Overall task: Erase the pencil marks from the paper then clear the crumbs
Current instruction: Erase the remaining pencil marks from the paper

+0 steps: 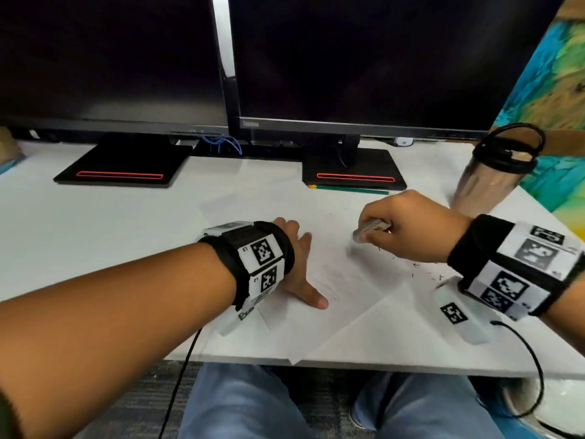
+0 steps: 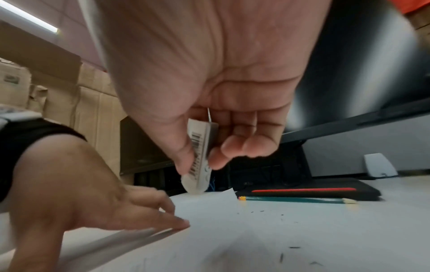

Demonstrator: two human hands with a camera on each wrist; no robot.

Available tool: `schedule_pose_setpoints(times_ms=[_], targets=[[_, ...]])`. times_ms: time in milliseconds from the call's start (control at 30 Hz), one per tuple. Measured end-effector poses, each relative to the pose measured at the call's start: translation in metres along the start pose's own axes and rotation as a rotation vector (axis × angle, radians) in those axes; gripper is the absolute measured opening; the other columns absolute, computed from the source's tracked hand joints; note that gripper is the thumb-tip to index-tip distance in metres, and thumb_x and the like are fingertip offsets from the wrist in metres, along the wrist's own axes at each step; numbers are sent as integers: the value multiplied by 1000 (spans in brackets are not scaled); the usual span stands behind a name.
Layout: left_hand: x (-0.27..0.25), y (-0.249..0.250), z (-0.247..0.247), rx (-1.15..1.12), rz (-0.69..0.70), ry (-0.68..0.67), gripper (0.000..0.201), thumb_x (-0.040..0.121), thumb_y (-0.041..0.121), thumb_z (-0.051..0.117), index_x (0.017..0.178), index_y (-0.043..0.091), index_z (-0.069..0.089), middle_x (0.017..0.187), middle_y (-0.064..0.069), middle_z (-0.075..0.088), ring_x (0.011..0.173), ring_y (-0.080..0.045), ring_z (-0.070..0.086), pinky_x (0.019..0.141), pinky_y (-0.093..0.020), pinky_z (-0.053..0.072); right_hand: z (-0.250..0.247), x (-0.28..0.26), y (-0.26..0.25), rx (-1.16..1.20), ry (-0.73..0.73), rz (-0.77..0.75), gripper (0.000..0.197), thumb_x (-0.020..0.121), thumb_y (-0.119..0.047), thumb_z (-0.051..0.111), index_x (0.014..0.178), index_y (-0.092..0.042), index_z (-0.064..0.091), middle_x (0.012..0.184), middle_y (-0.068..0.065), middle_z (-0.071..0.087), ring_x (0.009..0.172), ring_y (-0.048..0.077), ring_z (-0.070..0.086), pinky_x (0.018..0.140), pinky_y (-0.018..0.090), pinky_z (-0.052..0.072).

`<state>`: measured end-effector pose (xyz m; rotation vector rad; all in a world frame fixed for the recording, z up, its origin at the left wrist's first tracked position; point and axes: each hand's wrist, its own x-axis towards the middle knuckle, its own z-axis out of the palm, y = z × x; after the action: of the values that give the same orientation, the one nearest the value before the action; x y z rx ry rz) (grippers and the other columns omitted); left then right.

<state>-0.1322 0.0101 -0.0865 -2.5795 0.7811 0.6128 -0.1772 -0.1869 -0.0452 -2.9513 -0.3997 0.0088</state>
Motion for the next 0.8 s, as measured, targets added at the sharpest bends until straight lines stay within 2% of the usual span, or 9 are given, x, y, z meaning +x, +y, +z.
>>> schedule_pose_setpoints(times_ms=[67, 133, 200, 300, 367, 467, 633, 733, 800], targets=[[4, 3, -4, -65, 34, 26, 126, 68, 90, 52, 158, 18, 1, 154, -9, 19, 142, -31, 19, 108, -47, 30, 7, 16, -2, 1, -46, -17, 10, 90, -34, 59, 90, -26, 66, 84, -7, 68, 77, 13, 59, 72, 32, 51], [8, 5, -5, -153, 75, 13, 129, 68, 89, 54, 158, 22, -9, 164, -6, 0, 151, -31, 2, 117, -50, 18, 16, 28, -4, -11, -99, -22, 12, 89, -31, 57, 94, -25, 66, 90, -3, 67, 83, 18, 60, 76, 36, 52], [14, 7, -3, -190, 96, -31, 134, 67, 89, 57, 156, 24, -20, 164, -5, -22, 151, -30, -18, 122, -54, 2, 27, 37, -4, -58, -133, -17, 16, 89, -31, 55, 98, -22, 65, 93, 1, 67, 87, 22, 60, 78, 37, 53], [25, 8, 3, -170, 94, -64, 136, 66, 88, 58, 151, 28, -30, 158, -6, -36, 147, -32, -30, 119, -59, -6, 37, 41, -4, -130, -122, 30, 23, 94, -34, 49, 100, -16, 62, 93, 6, 64, 84, 26, 60, 71, 34, 51], [30, 9, 5, -173, 91, -54, 137, 64, 89, 59, 148, 32, -32, 157, -7, -39, 145, -34, -32, 117, -61, -8, 42, 39, -4, -132, -100, -1, 22, 96, -33, 46, 97, -15, 59, 88, 4, 61, 80, 24, 58, 65, 32, 46], [32, 10, 5, -162, 95, -51, 137, 63, 88, 61, 147, 35, -33, 157, -8, -39, 145, -36, -31, 116, -62, -7, 48, 34, -3, -38, -145, -114, 21, 92, -32, 50, 101, -20, 64, 87, -1, 67, 80, 19, 61, 72, 35, 52], [36, 11, 5, -138, 79, -48, 137, 61, 90, 59, 149, 35, -31, 158, -8, -37, 146, -37, -28, 116, -61, -5, 42, 34, 2, -23, -104, -66, 17, 91, -32, 52, 91, -19, 63, 83, 0, 65, 81, 21, 61, 74, 36, 53], [37, 11, 3, -107, 74, -77, 134, 61, 91, 57, 151, 36, -25, 156, -10, -39, 145, -38, -30, 116, -62, -5, 51, 29, -12, 7, -164, -228, 20, 91, -31, 53, 99, -20, 68, 83, -2, 68, 76, 16, 62, 73, 36, 53], [36, 12, 3, -113, 71, -75, 135, 61, 91, 57, 151, 34, -26, 157, -9, -39, 145, -37, -30, 117, -61, -5, 50, 30, -13, 96, -179, -210, 18, 90, -29, 56, 101, -23, 69, 83, -7, 70, 78, 13, 63, 72, 31, 52]])
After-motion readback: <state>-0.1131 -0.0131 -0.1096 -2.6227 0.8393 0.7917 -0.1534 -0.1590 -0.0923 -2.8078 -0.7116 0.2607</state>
